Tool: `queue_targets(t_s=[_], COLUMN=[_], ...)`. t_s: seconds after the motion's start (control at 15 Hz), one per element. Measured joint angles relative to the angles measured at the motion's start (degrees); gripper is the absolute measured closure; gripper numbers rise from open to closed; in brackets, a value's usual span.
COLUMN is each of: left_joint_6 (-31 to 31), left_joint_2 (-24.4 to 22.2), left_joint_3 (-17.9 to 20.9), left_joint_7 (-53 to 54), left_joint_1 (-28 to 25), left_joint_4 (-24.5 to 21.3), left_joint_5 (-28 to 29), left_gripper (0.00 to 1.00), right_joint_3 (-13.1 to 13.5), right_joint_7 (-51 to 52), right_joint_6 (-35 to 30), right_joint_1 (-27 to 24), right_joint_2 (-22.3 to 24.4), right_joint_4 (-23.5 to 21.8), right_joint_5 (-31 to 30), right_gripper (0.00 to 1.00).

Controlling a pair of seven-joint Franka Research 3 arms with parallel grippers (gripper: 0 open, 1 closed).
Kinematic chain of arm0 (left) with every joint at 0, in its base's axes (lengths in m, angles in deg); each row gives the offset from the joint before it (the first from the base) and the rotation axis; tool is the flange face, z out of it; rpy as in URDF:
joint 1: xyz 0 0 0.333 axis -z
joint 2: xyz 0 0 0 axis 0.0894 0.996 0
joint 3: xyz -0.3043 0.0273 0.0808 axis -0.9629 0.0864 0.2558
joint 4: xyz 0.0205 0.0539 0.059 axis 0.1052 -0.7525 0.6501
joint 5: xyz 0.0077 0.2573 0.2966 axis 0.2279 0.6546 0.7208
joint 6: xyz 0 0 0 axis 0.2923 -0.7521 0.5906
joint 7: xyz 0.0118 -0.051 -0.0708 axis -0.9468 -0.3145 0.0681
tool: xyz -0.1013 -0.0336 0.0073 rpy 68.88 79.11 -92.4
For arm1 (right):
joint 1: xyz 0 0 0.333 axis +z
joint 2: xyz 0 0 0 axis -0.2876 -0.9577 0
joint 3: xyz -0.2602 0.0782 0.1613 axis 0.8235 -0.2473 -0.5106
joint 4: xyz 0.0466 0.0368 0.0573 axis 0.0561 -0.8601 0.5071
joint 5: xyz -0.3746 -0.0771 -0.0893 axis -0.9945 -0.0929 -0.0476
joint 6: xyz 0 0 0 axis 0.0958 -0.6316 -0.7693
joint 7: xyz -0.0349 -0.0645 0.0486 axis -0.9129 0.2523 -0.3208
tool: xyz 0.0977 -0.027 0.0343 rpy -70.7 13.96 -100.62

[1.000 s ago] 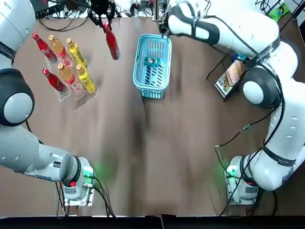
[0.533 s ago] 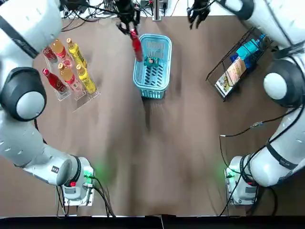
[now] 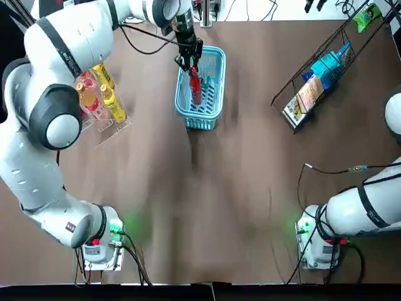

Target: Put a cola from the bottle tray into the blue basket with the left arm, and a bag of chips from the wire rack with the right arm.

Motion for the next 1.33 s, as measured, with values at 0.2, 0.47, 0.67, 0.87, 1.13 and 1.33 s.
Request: queue_targets(t_s=[0.2,0.47,0.67,0.87,1.13,1.33], left_joint_6=[0.19,2.17,4.46,5.85,5.93,5.92], left_joint_2=[2.53,6.39,8.45,9.49,9.6,8.05], left_joint_3=[0.09,0.13,0.18,0.18,0.2,0.71], left_joint_7=[0.0,0.0,0.09,0.68,0.68,0.6], left_joint_1=[0.46,1.79,2.54,2.74,3.39,2.85], left_joint_4=[0.0,0.02,0.04,0.07,0.66,2.26], left_joint_5=[0.0,0.02,0.6,1.41,3.79,6.19], left_gripper=[0.68,0.68,0.68,0.63,0.29,0.0], right_joint_3=[0.0,-0.17,-0.18,-0.14,-0.27,0.12], right_joint_7=[-0.03,-0.03,-0.03,-0.03,-0.02,-0.03], right_joint_6=[0.2,1.78,4.42,6.56,7.1,7.26], right_joint_1=[0.01,0.09,0.09,0.08,0.12,-0.26], right_joint_2=[2.99,7.49,9.84,11.77,12.5,12.8], right_joint_4=[-3.77,-9.85,-13.83,-17.67,-19.06,-18.76], right_joint_5=[-0.51,-0.97,-1.01,-1.09,-1.09,-1.15], right_gripper=[0.13,0.0,0.0,0.0,0.0,0.0])
